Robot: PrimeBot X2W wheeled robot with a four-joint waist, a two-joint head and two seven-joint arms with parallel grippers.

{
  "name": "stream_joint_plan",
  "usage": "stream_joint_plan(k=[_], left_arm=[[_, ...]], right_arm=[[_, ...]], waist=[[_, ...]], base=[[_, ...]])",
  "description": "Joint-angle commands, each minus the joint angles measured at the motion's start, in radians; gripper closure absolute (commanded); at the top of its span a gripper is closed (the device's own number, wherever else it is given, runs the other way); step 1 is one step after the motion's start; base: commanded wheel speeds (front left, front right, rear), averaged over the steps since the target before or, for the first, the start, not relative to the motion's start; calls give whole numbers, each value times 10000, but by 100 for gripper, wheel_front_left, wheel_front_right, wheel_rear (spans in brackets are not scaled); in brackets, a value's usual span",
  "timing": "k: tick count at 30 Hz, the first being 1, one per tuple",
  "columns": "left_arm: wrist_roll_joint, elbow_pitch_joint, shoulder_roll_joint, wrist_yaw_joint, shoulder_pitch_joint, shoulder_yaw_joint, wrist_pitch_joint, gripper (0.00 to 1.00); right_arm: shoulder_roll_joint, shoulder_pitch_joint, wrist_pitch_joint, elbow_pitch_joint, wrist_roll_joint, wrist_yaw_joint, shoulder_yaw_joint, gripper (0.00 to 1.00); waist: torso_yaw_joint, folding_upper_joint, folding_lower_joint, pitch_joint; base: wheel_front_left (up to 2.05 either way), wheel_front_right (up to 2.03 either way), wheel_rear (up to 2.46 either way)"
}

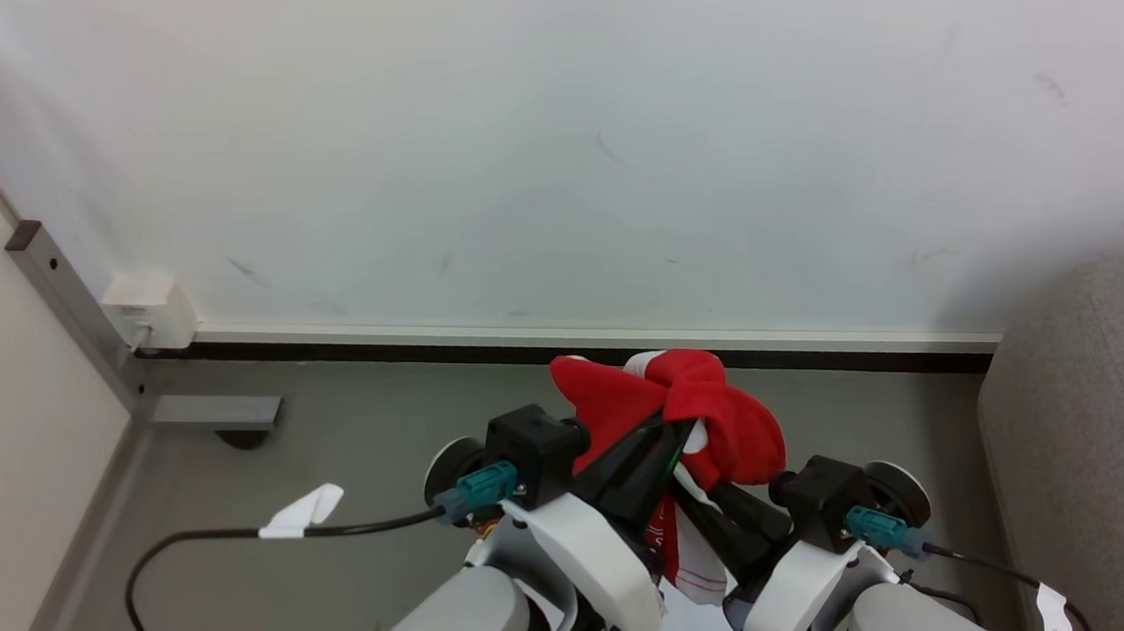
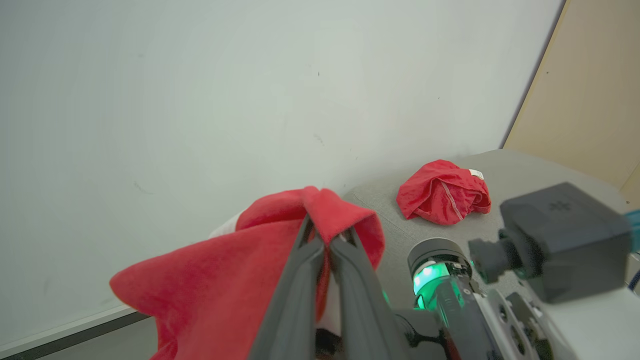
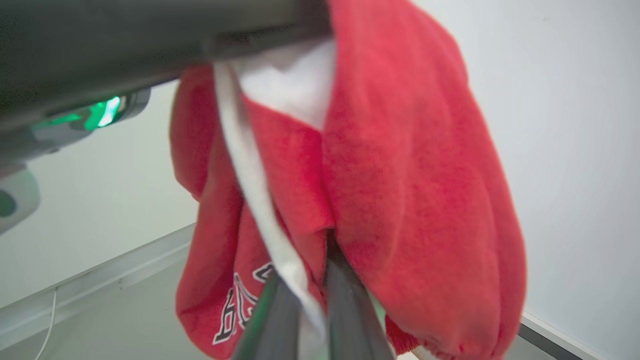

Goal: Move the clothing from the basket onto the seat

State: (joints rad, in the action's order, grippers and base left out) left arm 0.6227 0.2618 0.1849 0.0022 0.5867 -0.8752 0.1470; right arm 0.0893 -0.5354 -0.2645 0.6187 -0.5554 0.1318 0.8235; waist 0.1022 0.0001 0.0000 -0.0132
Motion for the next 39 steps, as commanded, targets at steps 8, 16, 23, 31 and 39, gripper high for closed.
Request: stream_joint_plan(k=[8, 16, 23, 31, 39], left_arm=[[147, 269, 161, 71, -251, 89, 119, 100], [205, 232, 216, 136, -367, 70, 169, 0], [304, -35, 312, 162, -410, 122, 258, 0], [179, -314, 438, 234, -293, 121, 318, 0], [-46, -549, 642, 176, -223, 1, 442, 0]], right_arm=[[400, 568, 4, -649, -36, -23, -499, 100], [774, 984, 4, -1513, 366, -23, -1533, 100], [1057, 1105, 4, -2007, 881, -23, -2392, 100], [1366, 986, 3, -2306, 1176, -23, -3261, 100], [1670, 1093, 4, -3327, 1639, -23, -4593, 100]], waist=[[-368, -1, 0, 9], [-1093, -1, 0, 76], [-1899, -1, 0, 259], [-2813, -1, 0, 498], [-3887, -1, 0, 813]], base=[[0, 0, 0], [0, 0, 0], [0, 0, 0], [0, 0, 0], [0, 0, 0]])
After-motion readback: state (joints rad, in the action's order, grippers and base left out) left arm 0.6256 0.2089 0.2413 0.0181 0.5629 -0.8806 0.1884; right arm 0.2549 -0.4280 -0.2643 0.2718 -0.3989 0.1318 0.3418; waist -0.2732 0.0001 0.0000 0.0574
